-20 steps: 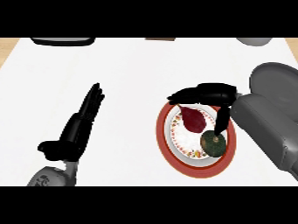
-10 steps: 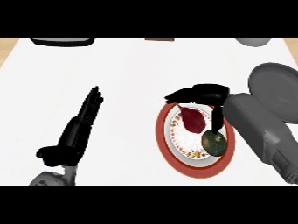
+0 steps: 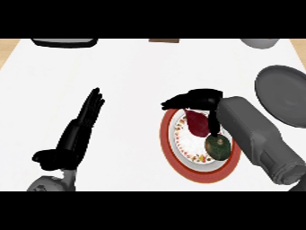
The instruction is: Pick the pear from the plate and place it in the pan
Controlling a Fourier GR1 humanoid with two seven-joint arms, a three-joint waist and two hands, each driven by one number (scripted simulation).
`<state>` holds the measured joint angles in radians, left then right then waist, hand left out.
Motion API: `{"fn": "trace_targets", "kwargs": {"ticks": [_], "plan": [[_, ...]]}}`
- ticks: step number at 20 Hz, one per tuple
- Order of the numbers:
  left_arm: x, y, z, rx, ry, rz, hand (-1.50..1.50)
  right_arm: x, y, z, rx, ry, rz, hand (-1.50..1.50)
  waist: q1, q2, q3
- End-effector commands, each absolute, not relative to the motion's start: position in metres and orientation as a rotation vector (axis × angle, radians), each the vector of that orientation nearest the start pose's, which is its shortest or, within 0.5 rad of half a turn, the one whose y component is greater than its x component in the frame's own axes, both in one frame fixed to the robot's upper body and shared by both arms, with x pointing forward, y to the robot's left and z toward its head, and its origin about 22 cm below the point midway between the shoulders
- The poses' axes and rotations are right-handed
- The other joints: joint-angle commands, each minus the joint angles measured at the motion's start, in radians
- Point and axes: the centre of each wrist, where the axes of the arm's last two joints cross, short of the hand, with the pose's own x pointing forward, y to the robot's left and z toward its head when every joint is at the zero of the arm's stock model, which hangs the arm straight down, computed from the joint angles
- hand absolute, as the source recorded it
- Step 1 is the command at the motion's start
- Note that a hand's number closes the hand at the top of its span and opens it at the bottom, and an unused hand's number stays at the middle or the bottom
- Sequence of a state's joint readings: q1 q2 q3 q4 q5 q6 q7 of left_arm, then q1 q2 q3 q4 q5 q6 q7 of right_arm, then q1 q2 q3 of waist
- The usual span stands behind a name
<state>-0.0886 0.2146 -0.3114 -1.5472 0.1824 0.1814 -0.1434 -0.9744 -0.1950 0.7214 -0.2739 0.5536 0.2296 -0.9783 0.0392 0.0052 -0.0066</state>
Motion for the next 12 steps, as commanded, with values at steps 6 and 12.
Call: {"fn": "trace_targets", "kwargs": {"ticks": [6, 12], "plan": [[0.242, 0.187, 0.01, -0.11, -1.705, -0.156, 0.0, 0.395, -0.154, -0.031, 0.45, -1.548, 2.036, 1.5, 0.001, 0.009, 0.008], [0.248, 0.19, 0.016, -0.097, -1.715, -0.163, 0.0, 0.398, -0.16, -0.03, 0.414, -1.608, 2.014, 1.5, -0.004, 0.009, 0.008]]}}
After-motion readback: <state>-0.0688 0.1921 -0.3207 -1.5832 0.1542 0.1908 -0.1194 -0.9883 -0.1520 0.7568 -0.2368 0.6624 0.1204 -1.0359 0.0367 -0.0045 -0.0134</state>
